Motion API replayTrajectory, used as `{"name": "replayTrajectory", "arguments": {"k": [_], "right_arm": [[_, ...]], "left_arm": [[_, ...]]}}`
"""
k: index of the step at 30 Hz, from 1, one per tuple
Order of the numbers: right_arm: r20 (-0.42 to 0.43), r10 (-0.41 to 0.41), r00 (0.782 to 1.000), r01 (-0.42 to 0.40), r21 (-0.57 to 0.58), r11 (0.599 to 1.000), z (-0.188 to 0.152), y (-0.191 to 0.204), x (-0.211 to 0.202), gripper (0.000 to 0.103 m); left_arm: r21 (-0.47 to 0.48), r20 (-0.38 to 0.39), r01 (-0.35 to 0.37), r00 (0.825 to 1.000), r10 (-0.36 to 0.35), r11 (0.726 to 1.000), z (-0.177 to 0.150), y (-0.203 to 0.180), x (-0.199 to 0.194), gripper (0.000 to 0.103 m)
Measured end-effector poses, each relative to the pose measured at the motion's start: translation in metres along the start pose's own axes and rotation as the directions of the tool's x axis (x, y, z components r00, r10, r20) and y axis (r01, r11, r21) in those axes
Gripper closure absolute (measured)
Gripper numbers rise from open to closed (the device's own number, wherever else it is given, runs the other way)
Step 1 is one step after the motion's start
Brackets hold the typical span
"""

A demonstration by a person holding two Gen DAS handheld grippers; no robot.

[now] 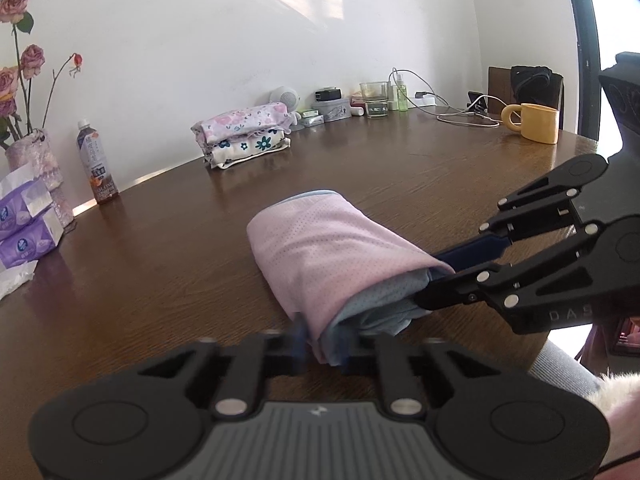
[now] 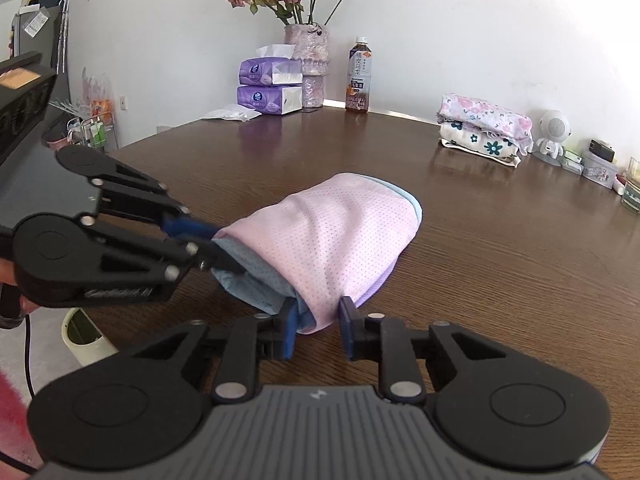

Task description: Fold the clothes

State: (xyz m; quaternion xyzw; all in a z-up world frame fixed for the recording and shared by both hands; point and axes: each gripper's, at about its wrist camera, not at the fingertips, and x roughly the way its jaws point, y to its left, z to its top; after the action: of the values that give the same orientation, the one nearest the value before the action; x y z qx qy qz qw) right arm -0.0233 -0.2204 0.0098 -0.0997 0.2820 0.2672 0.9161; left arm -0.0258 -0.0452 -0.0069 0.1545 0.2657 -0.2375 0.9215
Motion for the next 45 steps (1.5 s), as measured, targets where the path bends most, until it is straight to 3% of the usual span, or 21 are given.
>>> {"name": "replayTrajectory", "arguments": {"k": [2, 6, 7, 11, 13, 16, 18, 22, 29, 33, 36, 40, 43, 45], "right_arm": [[0.001, -0.001, 1.0, 0.001, 0.0, 1.0, -0.002, 0.0, -0.001, 0.084], [0.012, 0.017, 1.0, -0.017, 0.038, 0.999, -0.003, -0.006, -0.009, 0.082], [0.016, 0.017, 1.0, -0.018, 0.043, 0.999, -0.004, -0.008, -0.011, 0.083], [0.007, 0.015, 1.0, -0.016, 0.032, 0.999, -0.004, -0.005, -0.006, 0.084], [-0.004, 0.017, 1.0, -0.017, 0.018, 1.0, -0.004, -0.002, -0.003, 0.087], [-0.006, 0.028, 1.0, -0.028, 0.014, 1.0, -0.004, -0.001, -0.005, 0.085], [0.011, 0.06, 0.998, -0.061, 0.046, 0.997, -0.001, -0.007, -0.012, 0.08], [0.059, 0.107, 0.992, -0.114, 0.129, 0.985, 0.005, -0.023, -0.027, 0.068], [0.105, 0.135, 0.985, -0.161, 0.299, 0.941, 0.018, -0.047, -0.012, 0.068], [0.032, 0.103, 0.994, -0.108, 0.259, 0.96, 0.018, -0.036, 0.008, 0.068], [0.016, 0.084, 0.996, -0.085, 0.245, 0.966, 0.013, -0.033, 0.009, 0.068], [0.048, 0.091, 0.995, -0.101, 0.285, 0.953, 0.015, -0.043, 0.004, 0.063], [0.01, 0.081, 0.997, -0.08, 0.276, 0.958, 0.016, -0.045, 0.013, 0.063], [0.023, 0.098, 0.995, -0.1, 0.276, 0.956, 0.018, -0.048, 0.012, 0.063]], "left_arm": [[0.003, 0.005, -0.004, 1.0, 0.004, 1.0, -0.001, -0.001, -0.001, 0.094], [-0.023, 0.017, 0.004, 1.0, -0.004, 1.0, -0.005, 0.002, -0.009, 0.073], [-0.029, 0.019, 0.004, 1.0, -0.004, 1.0, -0.005, 0.004, -0.011, 0.072], [-0.033, 0.017, -0.006, 1.0, 0.007, 0.999, -0.006, 0.005, -0.007, 0.073], [-0.032, 0.009, -0.007, 1.0, 0.008, 0.999, -0.006, 0.004, -0.004, 0.096], [-0.031, 0.0, -0.006, 1.0, 0.006, 0.999, -0.007, 0.003, -0.003, 0.095], [-0.033, 0.005, 0.003, 1.0, -0.003, 0.999, -0.007, 0.004, -0.006, 0.091], [-0.07, 0.047, 0.055, 0.998, -0.052, 0.996, -0.007, 0.011, -0.025, 0.059], [-0.221, 0.178, 0.144, 0.978, -0.106, 0.965, 0.011, 0.03, -0.038, 0.06], [-0.208, 0.086, 0.101, 0.993, -0.085, 0.973, 0.016, 0.027, -0.014, 0.082], [-0.196, 0.029, 0.076, 0.997, -0.072, 0.978, 0.008, 0.024, -0.004, 0.082], [-0.232, 0.074, 0.091, 0.994, -0.075, 0.969, 0.009, 0.03, -0.011, 0.076], [-0.189, 0.043, 0.052, 0.998, -0.044, 0.981, 0.011, 0.024, -0.006, 0.077], [-0.196, 0.054, 0.065, 0.997, -0.055, 0.978, 0.011, 0.023, -0.01, 0.073]]}}
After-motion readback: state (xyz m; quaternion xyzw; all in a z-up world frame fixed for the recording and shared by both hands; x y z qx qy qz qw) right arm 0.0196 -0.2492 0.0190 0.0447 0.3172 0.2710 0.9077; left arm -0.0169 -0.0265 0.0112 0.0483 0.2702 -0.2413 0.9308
